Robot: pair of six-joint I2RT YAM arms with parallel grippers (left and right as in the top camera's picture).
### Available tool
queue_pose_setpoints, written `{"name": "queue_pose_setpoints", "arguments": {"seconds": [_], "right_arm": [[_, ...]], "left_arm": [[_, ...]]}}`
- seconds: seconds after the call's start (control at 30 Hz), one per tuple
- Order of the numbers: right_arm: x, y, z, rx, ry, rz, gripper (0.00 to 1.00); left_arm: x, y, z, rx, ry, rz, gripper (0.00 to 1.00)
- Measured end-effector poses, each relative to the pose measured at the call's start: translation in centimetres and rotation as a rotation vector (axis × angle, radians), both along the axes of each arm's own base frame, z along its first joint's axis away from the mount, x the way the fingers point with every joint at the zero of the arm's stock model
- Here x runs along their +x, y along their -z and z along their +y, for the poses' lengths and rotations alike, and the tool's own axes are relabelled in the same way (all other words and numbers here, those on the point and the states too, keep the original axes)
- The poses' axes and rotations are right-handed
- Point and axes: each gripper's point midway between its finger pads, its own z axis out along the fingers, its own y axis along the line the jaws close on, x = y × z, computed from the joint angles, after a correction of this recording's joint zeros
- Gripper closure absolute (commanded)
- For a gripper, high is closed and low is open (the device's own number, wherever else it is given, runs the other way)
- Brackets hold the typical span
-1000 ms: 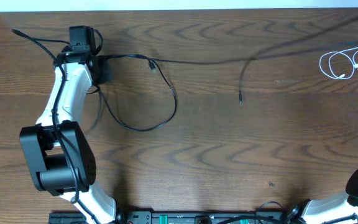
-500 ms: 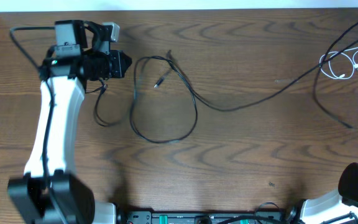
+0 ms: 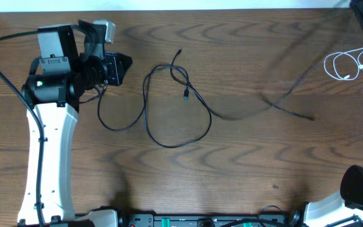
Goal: Untangle cables
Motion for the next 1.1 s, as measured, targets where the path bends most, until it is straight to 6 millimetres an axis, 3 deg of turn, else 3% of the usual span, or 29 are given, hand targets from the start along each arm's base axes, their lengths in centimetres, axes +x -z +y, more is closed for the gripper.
{"name": "queue_pose_setpoints", "arguments": {"seconds": [0.3,0.6,0.73,0.87,1.03,1.1], "right_arm": [[2.8,5.3,5.5,-0.021,-0.159,0.068,0.23],[3.0,12.1,15.2,-0.115,-0.450,0.122,0.25],[3.4,17.0,20.2,-0.167,-0.573,0.184,0.27],[4.0,22.2,23.7,-0.208,-0.645,0.263,0.30],[3.9,27.0,26.3,-0.264,-0.693,0.335,0.33],[3.9,27.9,26.7,-0.281,-0.698,0.348,0.34]], "left_arm": [[0.1,0.8,0.0,0.008,-0.027,0.040,0.71],[0.0,1.2,0.4,0.021,-0.056,0.059,0.71],[-0.2,1.5,0.5,0.024,-0.059,0.075,0.71],[-0.5,1.8,0.6,0.028,-0.063,0.094,0.71],[-1.0,2.3,0.8,0.035,-0.079,0.129,0.71],[-1.1,2.4,0.9,0.039,-0.089,0.138,0.71]]}}
